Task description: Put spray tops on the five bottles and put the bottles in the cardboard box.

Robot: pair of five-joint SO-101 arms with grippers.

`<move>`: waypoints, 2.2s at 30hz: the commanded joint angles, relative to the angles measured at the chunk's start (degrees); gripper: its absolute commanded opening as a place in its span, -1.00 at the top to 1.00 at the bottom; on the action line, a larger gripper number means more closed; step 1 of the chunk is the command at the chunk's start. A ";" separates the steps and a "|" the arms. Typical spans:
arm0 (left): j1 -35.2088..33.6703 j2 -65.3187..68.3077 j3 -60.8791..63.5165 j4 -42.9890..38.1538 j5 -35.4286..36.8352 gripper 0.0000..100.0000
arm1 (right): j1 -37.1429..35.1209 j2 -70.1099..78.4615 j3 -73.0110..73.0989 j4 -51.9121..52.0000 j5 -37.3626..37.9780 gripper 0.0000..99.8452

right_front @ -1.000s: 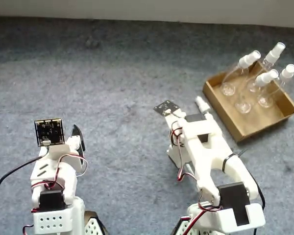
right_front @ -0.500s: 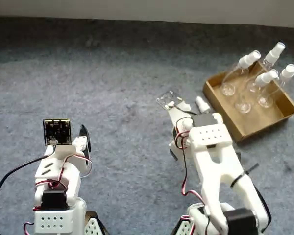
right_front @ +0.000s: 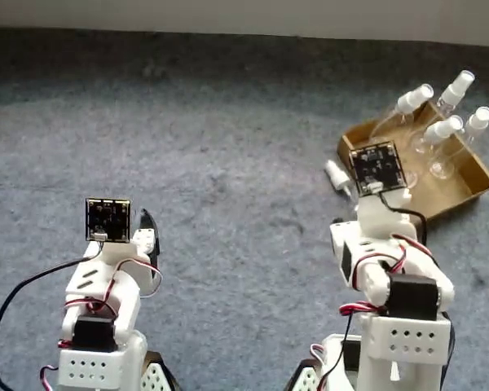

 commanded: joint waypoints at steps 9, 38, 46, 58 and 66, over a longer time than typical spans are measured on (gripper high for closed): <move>10.15 1.45 -20.88 7.56 -4.92 0.99 | 7.43 -1.45 3.12 -0.04 -4.31 0.78; 35.56 86.90 -84.79 20.04 6.68 0.99 | 19.03 -1.45 3.21 -0.40 -6.51 0.78; 39.34 107.21 -105.54 23.91 11.87 0.99 | 21.49 -1.45 3.74 -0.48 -6.42 0.78; 40.04 137.71 -135.69 23.74 30.24 0.67 | 21.14 -1.45 12.70 -10.07 -6.51 0.78; 39.87 154.68 -154.24 24.09 30.42 0.67 | 21.14 -1.45 12.70 -10.07 -6.51 0.78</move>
